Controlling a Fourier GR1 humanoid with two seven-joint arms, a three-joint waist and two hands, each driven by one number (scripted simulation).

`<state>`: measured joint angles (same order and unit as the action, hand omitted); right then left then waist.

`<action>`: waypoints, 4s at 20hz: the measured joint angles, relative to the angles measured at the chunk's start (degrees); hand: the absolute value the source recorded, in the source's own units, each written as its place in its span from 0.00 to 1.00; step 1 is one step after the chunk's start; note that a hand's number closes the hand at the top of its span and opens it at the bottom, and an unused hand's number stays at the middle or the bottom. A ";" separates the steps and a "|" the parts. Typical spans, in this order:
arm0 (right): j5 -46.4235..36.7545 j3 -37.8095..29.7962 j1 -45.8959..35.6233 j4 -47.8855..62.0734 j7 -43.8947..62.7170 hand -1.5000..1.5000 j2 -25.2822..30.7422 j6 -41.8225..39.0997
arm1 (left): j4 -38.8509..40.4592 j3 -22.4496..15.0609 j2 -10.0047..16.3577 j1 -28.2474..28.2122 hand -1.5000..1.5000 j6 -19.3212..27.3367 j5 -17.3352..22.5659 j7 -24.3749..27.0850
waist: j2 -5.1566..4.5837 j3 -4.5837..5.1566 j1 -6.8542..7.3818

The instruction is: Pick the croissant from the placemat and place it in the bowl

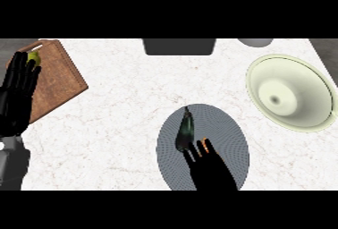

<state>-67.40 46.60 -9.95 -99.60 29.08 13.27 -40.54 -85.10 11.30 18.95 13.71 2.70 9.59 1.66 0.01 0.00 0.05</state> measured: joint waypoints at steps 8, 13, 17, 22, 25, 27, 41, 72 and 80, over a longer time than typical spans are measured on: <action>-2.83 -2.78 0.20 5.32 -4.03 0.00 -0.14 3.15 | -1.47 1.00 -0.16 -0.22 0.50 -1.13 -0.05 -1.32 | 0.12 0.03 0.02; -5.07 -4.39 0.96 9.33 -4.48 0.00 -0.97 5.51 | -1.25 1.04 -0.81 0.42 0.50 -0.79 -0.88 -1.41 | 0.06 0.02 -0.03; -6.36 -6.33 -0.52 12.11 -7.64 1.00 -0.49 6.72 | -1.32 1.03 -1.27 0.33 0.50 -1.02 -1.31 -1.65 | 0.03 0.02 0.02; -7.91 -6.95 -1.55 13.32 -12.97 1.00 0.32 12.38 | -0.54 1.84 -1.09 0.55 0.50 -1.86 -1.01 -1.19 | 0.23 0.15 0.02; -9.07 -7.42 -2.09 12.97 -14.97 1.00 0.28 12.76 | -1.10 1.16 -2.05 0.48 0.50 -1.20 -1.90 -1.26 | 0.24 0.18 -0.03; -7.54 -11.56 1.14 10.79 -15.35 1.00 4.03 15.65 | -1.25 1.99 -1.42 -0.18 0.50 -1.23 -1.75 -1.32 | 0.43 0.17 -0.83; 18.40 -63.84 16.19 24.04 -26.69 1.00 28.27 27.99 | -2.44 6.48 0.32 -4.74 0.50 -0.74 -0.36 -0.64 | 0.68 -0.34 -6.76; 60.31 -94.61 7.43 15.41 -29.19 1.00 43.99 5.49 | -0.37 2.02 -1.63 1.22 0.50 -2.01 -2.23 -1.13 | 0.00 0.11 0.18; 60.67 -79.85 -2.81 8.58 -13.62 1.00 39.78 7.76 | -0.28 1.82 -2.14 1.15 0.50 -2.37 -2.28 -0.72 | -0.12 0.08 0.85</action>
<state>-6.72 -33.24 -12.76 -91.02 15.47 53.05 -32.78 -85.38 13.12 16.80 14.86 0.34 7.30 0.94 -0.11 0.08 0.90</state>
